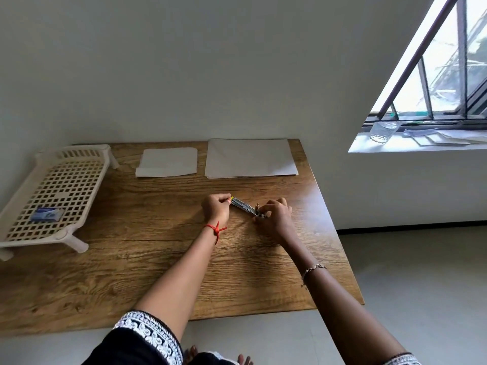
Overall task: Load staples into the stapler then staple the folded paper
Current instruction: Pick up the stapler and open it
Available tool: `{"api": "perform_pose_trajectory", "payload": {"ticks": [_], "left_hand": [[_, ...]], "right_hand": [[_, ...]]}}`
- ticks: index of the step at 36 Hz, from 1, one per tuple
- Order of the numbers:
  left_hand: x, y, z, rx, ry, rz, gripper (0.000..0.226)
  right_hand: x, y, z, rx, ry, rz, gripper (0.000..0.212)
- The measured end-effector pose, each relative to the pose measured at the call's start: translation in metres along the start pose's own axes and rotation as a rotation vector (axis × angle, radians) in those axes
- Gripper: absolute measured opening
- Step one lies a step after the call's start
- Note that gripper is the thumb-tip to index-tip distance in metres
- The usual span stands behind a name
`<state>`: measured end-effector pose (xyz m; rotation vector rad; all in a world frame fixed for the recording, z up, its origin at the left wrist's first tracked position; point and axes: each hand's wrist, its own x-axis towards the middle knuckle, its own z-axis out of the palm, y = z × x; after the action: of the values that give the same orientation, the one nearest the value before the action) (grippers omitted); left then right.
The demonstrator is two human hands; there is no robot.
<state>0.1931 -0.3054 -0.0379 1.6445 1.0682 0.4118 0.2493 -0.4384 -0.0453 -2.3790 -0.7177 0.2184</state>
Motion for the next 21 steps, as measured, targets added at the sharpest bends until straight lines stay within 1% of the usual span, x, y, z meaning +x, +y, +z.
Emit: {"api": "perform_pose_trajectory", "payload": {"ticks": [7,10,13,16,17,19,20,21], "left_hand": [[0.000,-0.002,-0.002,0.054,0.000,0.044,0.025],[0.001,-0.003,-0.004,0.068,-0.001,0.049,0.025],[0.003,-0.005,-0.009,0.105,-0.018,0.102,0.026],[0.002,-0.004,-0.019,0.152,-0.013,0.181,0.028],[0.001,-0.003,-0.023,0.173,-0.007,0.208,0.028],[0.000,0.000,-0.032,0.215,0.011,0.258,0.030],[0.000,0.003,-0.037,0.233,0.022,0.285,0.030],[0.000,0.005,-0.042,0.254,0.035,0.319,0.030]], "right_hand": [[-0.001,-0.001,-0.002,-0.005,-0.038,0.021,0.031],[-0.001,0.000,-0.003,-0.007,-0.054,0.027,0.034],[-0.001,0.001,-0.004,-0.013,-0.066,0.002,0.044],[-0.001,-0.006,-0.009,0.031,-0.054,-0.048,0.055],[-0.001,-0.012,-0.012,0.049,-0.052,-0.069,0.061],[0.002,-0.027,-0.018,0.063,-0.041,-0.118,0.081],[0.004,-0.035,-0.020,0.069,-0.035,-0.148,0.086],[0.008,-0.043,-0.022,0.078,-0.026,-0.182,0.086]]}}
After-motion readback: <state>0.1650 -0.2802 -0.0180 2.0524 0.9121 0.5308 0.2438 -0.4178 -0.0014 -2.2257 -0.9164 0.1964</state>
